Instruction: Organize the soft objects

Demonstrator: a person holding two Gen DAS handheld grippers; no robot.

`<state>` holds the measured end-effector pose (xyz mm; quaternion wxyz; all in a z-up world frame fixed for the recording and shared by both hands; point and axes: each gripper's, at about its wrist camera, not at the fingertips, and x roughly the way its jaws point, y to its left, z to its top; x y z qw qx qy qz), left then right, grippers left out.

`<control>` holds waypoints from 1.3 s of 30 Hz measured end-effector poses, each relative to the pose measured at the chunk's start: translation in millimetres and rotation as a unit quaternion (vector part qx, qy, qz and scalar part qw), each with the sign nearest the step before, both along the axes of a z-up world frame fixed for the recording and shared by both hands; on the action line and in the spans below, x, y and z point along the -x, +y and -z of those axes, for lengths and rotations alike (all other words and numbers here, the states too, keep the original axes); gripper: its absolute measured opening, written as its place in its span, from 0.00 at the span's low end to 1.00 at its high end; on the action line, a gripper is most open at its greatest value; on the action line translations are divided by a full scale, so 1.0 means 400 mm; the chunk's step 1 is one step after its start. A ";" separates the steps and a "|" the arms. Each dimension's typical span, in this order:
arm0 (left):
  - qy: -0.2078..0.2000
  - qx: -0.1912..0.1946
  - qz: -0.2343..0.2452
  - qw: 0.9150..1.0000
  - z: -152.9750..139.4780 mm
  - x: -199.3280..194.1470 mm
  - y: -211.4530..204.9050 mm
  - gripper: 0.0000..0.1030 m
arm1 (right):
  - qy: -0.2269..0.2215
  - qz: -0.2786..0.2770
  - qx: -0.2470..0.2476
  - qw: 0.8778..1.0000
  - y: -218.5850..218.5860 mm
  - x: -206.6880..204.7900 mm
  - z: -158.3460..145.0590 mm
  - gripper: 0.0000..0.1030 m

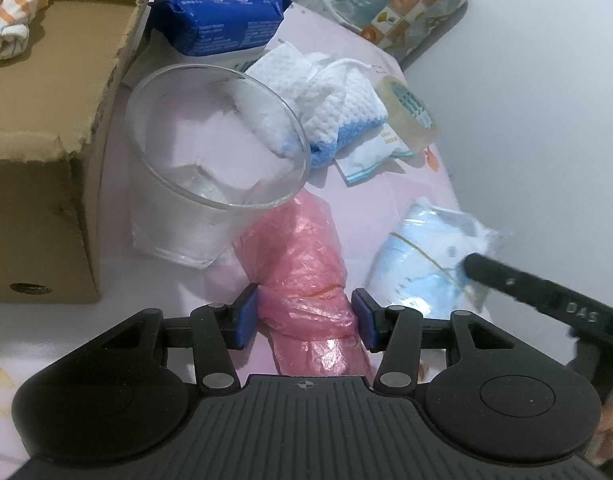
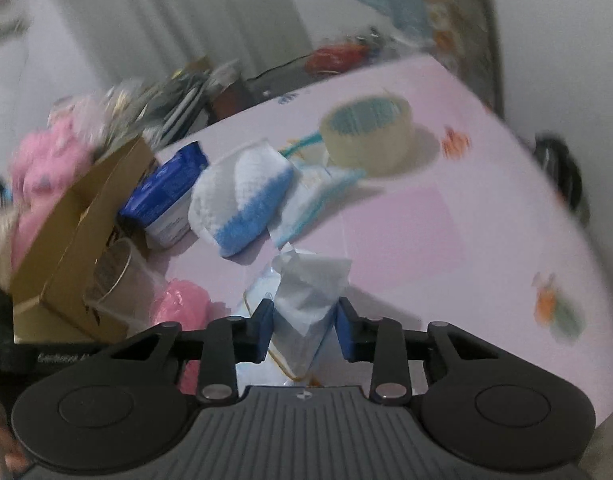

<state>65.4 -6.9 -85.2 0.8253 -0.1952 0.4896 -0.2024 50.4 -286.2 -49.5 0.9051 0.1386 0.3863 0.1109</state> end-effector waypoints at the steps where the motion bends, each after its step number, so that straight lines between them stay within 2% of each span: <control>1: 0.001 0.002 0.000 1.000 0.001 -0.001 0.000 0.47 | -0.002 -0.014 0.027 1.000 0.008 -0.004 -0.022 0.19; 4: 0.002 0.004 -0.001 1.000 0.002 -0.005 0.001 0.47 | 0.015 -0.054 0.070 0.996 0.038 -0.030 -0.055 0.19; 7: 0.002 0.006 -0.002 1.000 0.003 -0.005 -0.001 0.47 | 0.044 -0.086 0.077 0.992 0.086 -0.056 -0.051 0.19; 9: 0.002 0.007 -0.002 1.000 0.003 -0.005 -0.001 0.47 | 0.052 -0.098 0.062 0.992 0.112 -0.068 -0.047 0.20; 12: 0.003 0.012 -0.004 1.000 0.005 -0.007 0.006 0.47 | 0.049 -0.099 0.003 0.994 0.122 -0.079 -0.037 0.21; 16: 0.003 0.015 -0.003 1.000 0.006 -0.007 0.015 0.47 | 0.052 -0.062 -0.072 0.994 0.087 -0.092 0.005 0.23; 20: -0.003 0.012 -0.003 1.000 0.006 -0.008 0.016 0.47 | 0.050 -0.031 -0.152 0.987 0.044 -0.082 0.050 0.24; 22: -0.004 0.012 -0.005 1.000 0.005 -0.008 0.017 0.47 | 0.041 -0.018 -0.189 0.981 0.030 -0.069 0.070 0.28; 26: -0.005 0.009 -0.011 1.000 0.004 -0.010 0.024 0.46 | 0.007 -0.021 -0.285 0.958 0.010 -0.043 0.099 0.29; 27: -0.003 0.011 -0.012 1.000 0.004 -0.012 0.026 0.46 | 0.000 -0.024 -0.305 0.952 0.007 -0.038 0.106 0.33; 28: -0.001 0.013 -0.014 1.000 0.005 -0.013 0.028 0.46 | -0.006 -0.022 -0.317 0.948 0.006 -0.035 0.112 0.39; 32: -0.006 0.009 -0.014 1.000 0.004 -0.011 0.022 0.47 | -0.027 0.011 -0.342 0.939 0.005 -0.018 0.154 0.40; 34: -0.007 0.008 -0.015 1.000 0.004 -0.010 0.022 0.47 | -0.024 0.031 -0.387 0.921 -0.008 -0.013 0.192 0.40; 37: -0.007 0.008 -0.017 1.000 0.004 -0.007 0.025 0.47 | -0.009 0.047 -0.488 0.872 -0.033 -0.011 0.259 0.40; 39: -0.007 0.008 -0.017 1.000 0.003 -0.005 0.025 0.48 | -0.007 0.059 -0.521 0.852 -0.038 -0.011 0.288 0.40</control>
